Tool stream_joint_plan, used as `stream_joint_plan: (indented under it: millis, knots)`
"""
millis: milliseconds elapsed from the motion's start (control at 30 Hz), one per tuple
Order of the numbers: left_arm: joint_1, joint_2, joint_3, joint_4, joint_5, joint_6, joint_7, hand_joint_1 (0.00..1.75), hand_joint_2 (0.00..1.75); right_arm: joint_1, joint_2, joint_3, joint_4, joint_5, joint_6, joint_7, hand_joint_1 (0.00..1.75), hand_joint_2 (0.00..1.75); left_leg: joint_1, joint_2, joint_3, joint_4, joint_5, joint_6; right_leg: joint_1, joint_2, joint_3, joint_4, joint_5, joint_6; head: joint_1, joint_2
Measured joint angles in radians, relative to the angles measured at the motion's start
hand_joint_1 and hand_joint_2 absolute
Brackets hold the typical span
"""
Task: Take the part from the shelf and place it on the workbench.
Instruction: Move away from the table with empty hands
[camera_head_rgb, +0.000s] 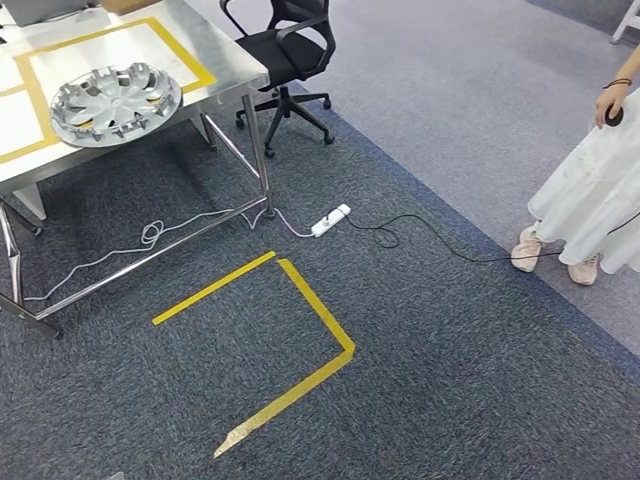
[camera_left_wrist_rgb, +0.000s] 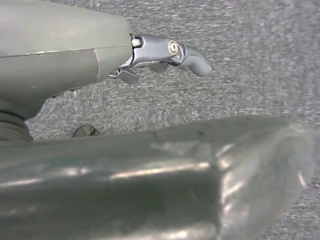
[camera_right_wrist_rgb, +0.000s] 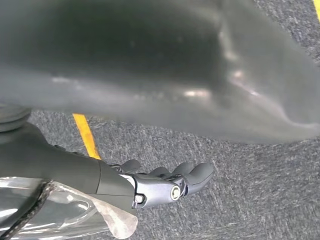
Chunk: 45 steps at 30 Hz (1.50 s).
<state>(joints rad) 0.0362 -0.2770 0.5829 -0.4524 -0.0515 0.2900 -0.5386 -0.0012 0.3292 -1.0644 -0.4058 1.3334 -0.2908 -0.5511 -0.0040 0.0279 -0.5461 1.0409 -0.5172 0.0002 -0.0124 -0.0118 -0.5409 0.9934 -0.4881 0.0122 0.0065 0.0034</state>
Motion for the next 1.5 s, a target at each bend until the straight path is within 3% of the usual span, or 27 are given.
stream_joint_plan:
  millis: [100, 133, 167, 200, 300, 367, 467, 533, 633, 667, 700, 733, 800, 867, 933, 1000, 1067, 1133, 1167, 1200, 1267, 1333, 1400, 1500]
  knots:
    - [0.001, 0.000, 0.003, 0.000, -0.001, -0.006, 0.000, 0.00, 0.00, -0.003, 0.000, -0.003, 0.006, -0.001, 0.001, -0.003, 0.00, 0.00, 0.006, -0.016, -0.079, 0.186, -0.096, -0.011, 0.000, 0.009, -0.003, -0.001, 0.002, -0.010, -0.005, 0.000]
    - [0.001, 0.000, 0.005, 0.000, -0.001, -0.008, 0.000, 0.00, 0.00, -0.003, -0.001, -0.004, 0.008, -0.002, 0.000, -0.003, 0.00, 0.00, 0.007, -0.017, -0.101, 0.236, -0.111, -0.012, 0.001, 0.013, -0.004, -0.001, 0.002, -0.010, -0.005, 0.000]
    - [0.001, 0.000, 0.006, 0.000, -0.001, -0.010, 0.001, 0.00, 0.00, -0.003, -0.002, -0.006, 0.010, -0.003, -0.001, -0.002, 0.00, 0.00, 0.007, -0.017, -0.109, 0.253, -0.106, -0.012, 0.001, 0.017, -0.003, -0.001, 0.002, -0.010, -0.005, 0.000]
    - [0.001, 0.000, 0.008, 0.000, -0.001, -0.011, 0.001, 0.00, 0.00, -0.003, -0.002, -0.007, 0.012, -0.004, -0.003, -0.002, 0.00, 0.00, 0.007, -0.018, -0.096, 0.227, -0.080, -0.010, 0.002, 0.022, -0.002, 0.000, 0.002, -0.010, -0.005, 0.000]
    - [0.002, 0.001, 0.010, 0.000, -0.001, -0.012, 0.000, 0.00, 0.00, -0.004, -0.002, -0.008, 0.015, -0.007, -0.008, -0.001, 0.00, 0.00, 0.005, -0.037, -0.008, 0.032, 0.019, 0.008, 0.004, 0.038, 0.001, 0.001, 0.002, -0.007, -0.005, 0.000]
    - [0.003, 0.001, 0.010, 0.000, -0.001, -0.012, -0.001, 0.00, 0.00, -0.005, -0.002, -0.008, 0.017, -0.007, -0.010, -0.001, 0.00, 0.00, 0.003, -0.046, 0.017, -0.030, 0.030, 0.016, 0.005, 0.045, -0.005, 0.003, 0.004, 0.002, -0.005, 0.000]
    - [0.002, 0.000, 0.012, 0.000, -0.001, -0.012, -0.002, 0.00, 0.00, -0.004, -0.002, -0.009, 0.018, -0.007, -0.011, 0.000, 0.00, 0.00, 0.004, -0.040, 0.017, -0.047, 0.035, 0.025, 0.002, 0.044, -0.017, 0.009, 0.002, 0.021, -0.004, 0.000]
    - [0.002, -0.001, 0.013, 0.000, -0.001, -0.013, -0.002, 0.00, 0.00, -0.005, -0.003, -0.009, 0.019, -0.007, -0.011, 0.000, 0.00, 0.00, 0.008, -0.031, 0.020, -0.059, 0.043, 0.034, 0.001, 0.033, -0.050, 0.072, -0.038, 0.031, 0.001, 0.000]
    - [0.003, -0.001, 0.016, 0.000, -0.001, -0.014, -0.002, 0.00, 0.00, -0.006, -0.003, -0.010, 0.019, -0.008, -0.012, 0.000, 0.00, 0.00, 0.007, -0.017, 0.018, -0.058, 0.043, 0.038, 0.001, 0.023, -0.139, 0.261, -0.122, 0.042, 0.005, 0.000]
    - [0.003, -0.001, 0.017, 0.000, -0.001, -0.014, -0.002, 0.00, 0.00, -0.005, -0.003, -0.010, 0.019, -0.009, -0.012, 0.000, 0.00, 0.00, 0.007, -0.012, 0.017, -0.058, 0.042, 0.038, 0.000, 0.022, -0.151, 0.287, -0.124, 0.045, 0.005, 0.000]
    - [0.003, -0.001, 0.017, 0.000, -0.001, -0.014, -0.002, 0.00, 0.00, -0.004, -0.004, -0.011, 0.020, -0.009, -0.011, 0.001, 0.00, 0.00, 0.007, -0.008, 0.018, -0.056, 0.042, 0.038, 0.000, 0.021, -0.145, 0.277, -0.108, 0.046, 0.005, 0.000]
    - [0.003, -0.001, 0.018, 0.000, -0.001, -0.015, -0.002, 0.00, 0.00, -0.003, -0.004, -0.013, 0.020, -0.010, -0.011, 0.000, 0.00, 0.00, 0.007, -0.005, 0.018, -0.054, 0.040, 0.036, -0.001, 0.017, -0.119, 0.228, -0.078, 0.047, 0.005, 0.000]
    - [0.003, -0.001, 0.019, 0.000, -0.001, -0.015, -0.003, 0.00, 0.00, -0.006, -0.006, -0.014, 0.020, -0.012, -0.006, -0.001, 0.00, 0.00, 0.005, 0.001, 0.019, -0.046, 0.034, 0.028, 0.000, -0.004, -0.045, 0.085, -0.023, 0.045, 0.006, 0.000]
    - [0.003, -0.001, 0.021, 0.000, -0.002, -0.016, -0.003, 0.00, 0.00, -0.011, -0.007, -0.016, 0.020, -0.015, 0.000, -0.005, 0.00, 0.00, 0.000, 0.007, 0.017, -0.038, 0.028, 0.018, 0.003, -0.017, -0.005, 0.011, -0.007, 0.033, 0.006, 0.000]
    - [0.003, -0.001, 0.023, 0.000, -0.002, -0.016, -0.004, 0.00, 0.00, -0.011, -0.007, -0.018, 0.020, -0.016, 0.004, -0.013, 0.00, 0.00, -0.001, 0.014, 0.016, -0.036, 0.028, 0.011, 0.005, -0.009, -0.003, 0.010, -0.008, 0.019, 0.005, 0.000]
    - [0.003, -0.001, 0.024, 0.000, -0.002, -0.016, -0.005, 0.00, 0.00, -0.009, -0.007, -0.021, 0.020, -0.017, 0.007, -0.029, 0.00, 0.00, 0.002, 0.008, 0.010, -0.016, 0.010, 0.002, 0.003, -0.001, -0.004, 0.008, -0.004, 0.007, 0.002, 0.000]
    - [0.004, 0.000, 0.025, 0.000, -0.002, -0.017, -0.007, 0.00, 0.00, -0.010, -0.008, -0.023, 0.021, -0.020, 0.011, -0.044, 0.00, 0.00, 0.005, -0.009, -0.028, 0.077, -0.050, -0.008, 0.000, 0.006, -0.005, 0.006, -0.001, -0.005, -0.001, 0.000]
    - [0.004, 0.000, 0.025, 0.000, -0.002, -0.017, -0.008, 0.00, 0.00, -0.010, -0.008, -0.024, 0.021, -0.021, 0.014, -0.049, 0.00, 0.00, 0.007, -0.016, -0.088, 0.214, -0.111, -0.011, 0.001, 0.016, -0.007, 0.006, 0.000, -0.009, -0.002, 0.000]
    - [0.004, 0.000, 0.026, 0.000, -0.001, -0.017, -0.008, 0.00, 0.00, -0.009, -0.008, -0.024, 0.021, -0.021, 0.015, -0.050, 0.00, 0.00, 0.007, -0.017, -0.106, 0.254, -0.118, -0.010, 0.002, 0.021, -0.007, 0.006, 0.000, -0.009, -0.002, 0.000]
    - [0.004, 0.000, 0.026, 0.000, -0.001, -0.017, -0.008, 0.00, 0.00, -0.008, -0.008, -0.025, 0.021, -0.021, 0.016, -0.051, 0.00, 0.00, 0.007, -0.018, -0.108, 0.255, -0.104, -0.008, 0.002, 0.027, -0.006, 0.007, 0.000, -0.009, -0.002, 0.000]
    - [0.004, 0.000, 0.027, 0.000, -0.001, -0.017, -0.009, 0.00, 0.00, -0.008, -0.008, -0.025, 0.021, -0.021, 0.019, -0.053, 0.00, 0.00, 0.007, -0.025, -0.062, 0.151, -0.031, 0.000, 0.003, 0.041, -0.003, 0.007, 0.000, -0.009, -0.002, 0.000]
    - [0.005, 0.000, 0.028, 0.000, -0.001, -0.018, -0.009, 0.00, 0.00, -0.009, -0.008, -0.025, 0.021, -0.023, 0.021, -0.051, 0.00, 0.00, 0.006, -0.050, -0.006, 0.022, 0.022, 0.012, 0.003, 0.053, -0.005, 0.009, 0.000, -0.004, -0.002, 0.000]
    - [0.005, 0.000, 0.028, 0.000, 0.000, -0.017, -0.010, 0.00, 0.00, -0.010, -0.008, -0.028, 0.021, -0.026, 0.022, -0.032, 0.00, 0.00, 0.003, -0.066, 0.011, -0.028, 0.028, 0.018, 0.002, 0.063, -0.014, 0.009, 0.004, 0.007, -0.002, 0.000]
    - [0.005, -0.001, 0.030, 0.000, 0.000, -0.016, -0.011, 0.00, 0.00, -0.009, -0.008, -0.037, 0.021, -0.031, 0.023, 0.021, 0.00, 0.00, 0.005, -0.049, 0.014, -0.046, 0.036, 0.026, -0.001, 0.063, -0.027, 0.019, -0.001, 0.025, -0.002, 0.000]
